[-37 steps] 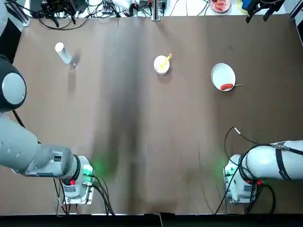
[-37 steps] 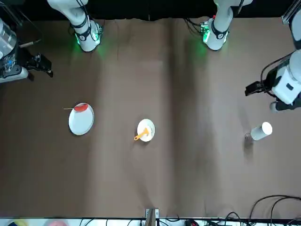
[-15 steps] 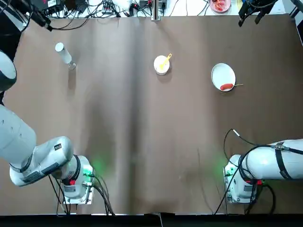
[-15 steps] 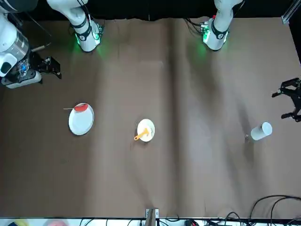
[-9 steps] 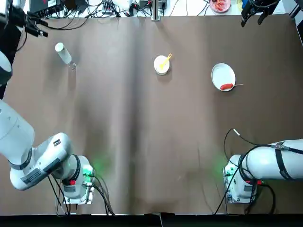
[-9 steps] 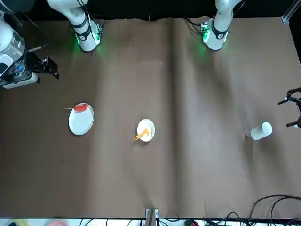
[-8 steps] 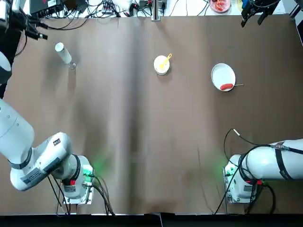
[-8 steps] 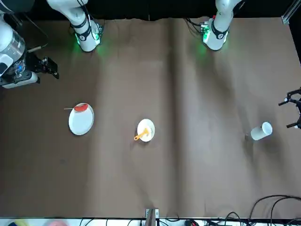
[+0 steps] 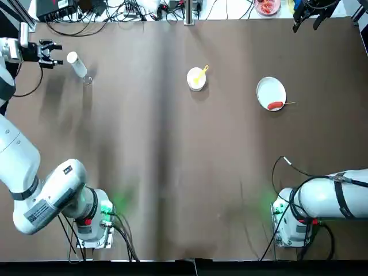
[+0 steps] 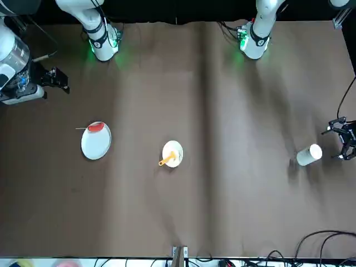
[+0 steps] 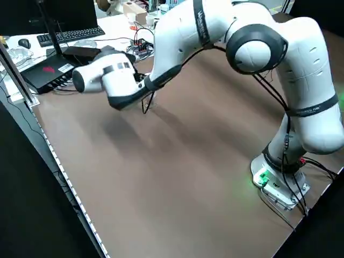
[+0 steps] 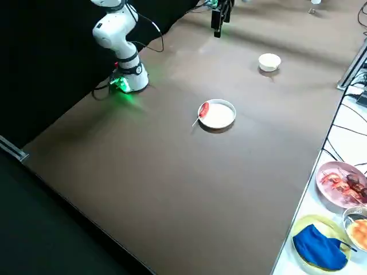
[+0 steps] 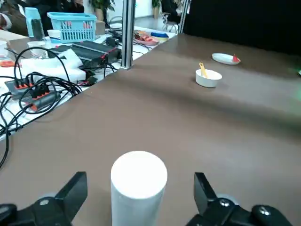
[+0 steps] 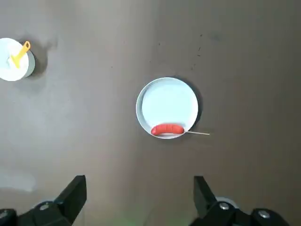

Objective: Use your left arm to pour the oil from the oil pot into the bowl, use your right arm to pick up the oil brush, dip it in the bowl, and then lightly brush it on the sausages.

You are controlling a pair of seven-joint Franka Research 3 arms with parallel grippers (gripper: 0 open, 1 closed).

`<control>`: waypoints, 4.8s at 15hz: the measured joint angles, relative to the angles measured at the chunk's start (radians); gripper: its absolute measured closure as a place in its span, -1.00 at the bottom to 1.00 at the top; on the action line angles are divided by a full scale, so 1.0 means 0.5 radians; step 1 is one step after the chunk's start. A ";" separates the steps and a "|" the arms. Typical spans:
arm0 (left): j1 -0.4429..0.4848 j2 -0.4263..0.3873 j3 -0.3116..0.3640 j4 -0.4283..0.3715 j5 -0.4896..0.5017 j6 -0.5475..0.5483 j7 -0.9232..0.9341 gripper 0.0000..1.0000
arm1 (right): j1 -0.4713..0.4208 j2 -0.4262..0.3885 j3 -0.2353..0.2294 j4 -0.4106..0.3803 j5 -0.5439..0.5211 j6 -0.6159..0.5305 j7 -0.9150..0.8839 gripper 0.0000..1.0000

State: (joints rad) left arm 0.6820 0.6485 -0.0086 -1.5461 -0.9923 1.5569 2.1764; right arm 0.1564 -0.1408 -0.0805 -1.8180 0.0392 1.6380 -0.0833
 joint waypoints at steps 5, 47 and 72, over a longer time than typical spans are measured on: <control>0.035 0.175 -0.001 0.002 -0.225 -0.009 0.296 -1.00 | -0.012 -0.001 -0.002 0.001 0.000 0.063 0.000 -1.00; -0.358 0.407 -0.020 0.064 -0.446 0.130 -0.038 -0.15 | 0.013 -0.001 0.015 -0.002 0.000 -0.005 0.013 -1.00; -2.079 -0.010 -0.020 0.059 0.196 1.417 -1.746 -0.12 | 0.052 -0.001 0.019 -0.002 0.000 0.001 0.013 -1.00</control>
State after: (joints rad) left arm -0.3573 0.6434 -0.0185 -1.5165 -0.8941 2.2656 1.3032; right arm 0.1823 -0.1412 -0.0709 -1.8192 0.0392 1.6386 -0.0769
